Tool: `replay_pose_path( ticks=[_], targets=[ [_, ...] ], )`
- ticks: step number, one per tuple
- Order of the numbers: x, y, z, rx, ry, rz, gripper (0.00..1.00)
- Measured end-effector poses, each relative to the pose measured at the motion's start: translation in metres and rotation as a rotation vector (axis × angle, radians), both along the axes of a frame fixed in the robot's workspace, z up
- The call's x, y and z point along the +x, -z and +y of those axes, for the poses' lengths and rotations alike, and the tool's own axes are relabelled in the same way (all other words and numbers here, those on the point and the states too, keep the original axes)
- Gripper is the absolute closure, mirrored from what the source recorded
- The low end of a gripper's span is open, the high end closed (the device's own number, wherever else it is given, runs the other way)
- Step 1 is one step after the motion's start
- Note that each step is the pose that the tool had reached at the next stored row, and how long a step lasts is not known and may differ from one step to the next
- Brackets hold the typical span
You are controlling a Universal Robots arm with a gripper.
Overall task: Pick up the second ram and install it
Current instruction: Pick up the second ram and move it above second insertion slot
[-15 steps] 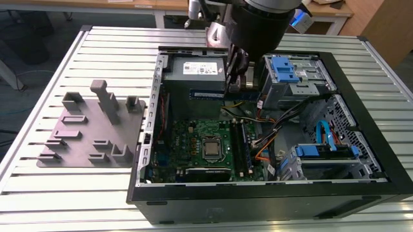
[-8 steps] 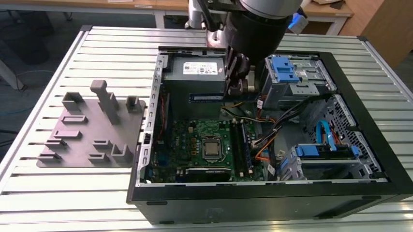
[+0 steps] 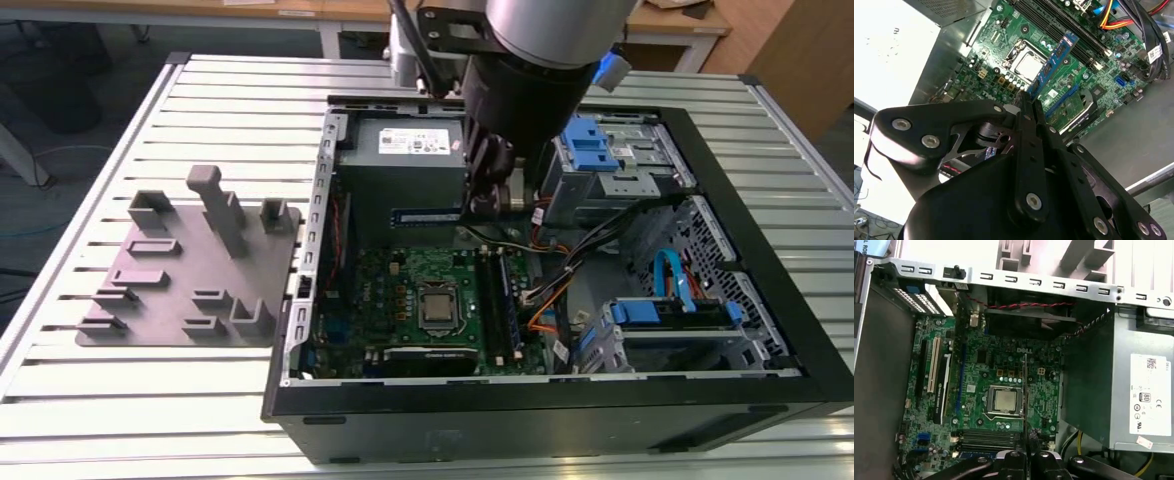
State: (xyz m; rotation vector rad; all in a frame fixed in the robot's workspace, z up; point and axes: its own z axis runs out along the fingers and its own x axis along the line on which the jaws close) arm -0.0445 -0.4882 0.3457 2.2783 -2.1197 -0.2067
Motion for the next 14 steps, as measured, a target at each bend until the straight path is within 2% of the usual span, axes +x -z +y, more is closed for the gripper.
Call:
replay_pose_path(
  ticks=[14],
  targets=[
    [0.0,0.0235,-0.0002,0.0,0.0,0.0,0.89]
  ],
)
